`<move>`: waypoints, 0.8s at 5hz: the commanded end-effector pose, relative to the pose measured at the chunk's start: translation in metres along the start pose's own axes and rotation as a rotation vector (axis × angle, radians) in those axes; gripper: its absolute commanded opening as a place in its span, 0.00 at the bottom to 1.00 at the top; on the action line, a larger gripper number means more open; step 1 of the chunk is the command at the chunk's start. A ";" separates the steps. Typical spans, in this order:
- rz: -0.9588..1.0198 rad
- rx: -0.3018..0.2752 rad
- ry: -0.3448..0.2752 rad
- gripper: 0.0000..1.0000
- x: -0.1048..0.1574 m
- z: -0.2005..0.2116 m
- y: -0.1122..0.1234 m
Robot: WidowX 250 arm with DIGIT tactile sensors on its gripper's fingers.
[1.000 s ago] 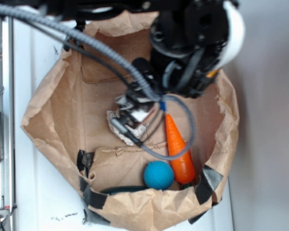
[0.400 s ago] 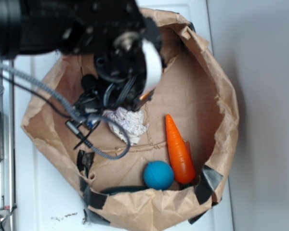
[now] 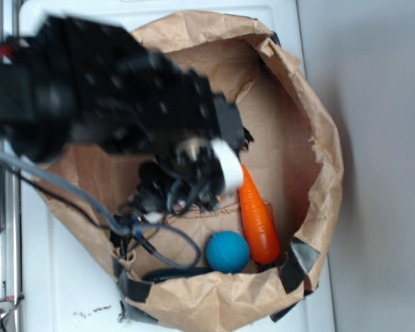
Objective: Grab the white paper.
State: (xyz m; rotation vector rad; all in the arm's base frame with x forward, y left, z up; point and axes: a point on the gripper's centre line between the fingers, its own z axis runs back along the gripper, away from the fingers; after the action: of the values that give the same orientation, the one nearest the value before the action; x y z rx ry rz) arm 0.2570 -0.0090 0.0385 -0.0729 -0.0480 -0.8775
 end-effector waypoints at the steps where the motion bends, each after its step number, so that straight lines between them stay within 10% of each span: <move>1: -0.022 0.055 -0.002 0.00 -0.022 0.000 -0.024; 4: 0.032 -0.009 -0.114 0.00 0.020 0.036 0.014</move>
State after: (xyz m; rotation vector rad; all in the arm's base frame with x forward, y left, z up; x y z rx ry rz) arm 0.2732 -0.0169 0.0631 -0.1563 -0.1053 -0.8395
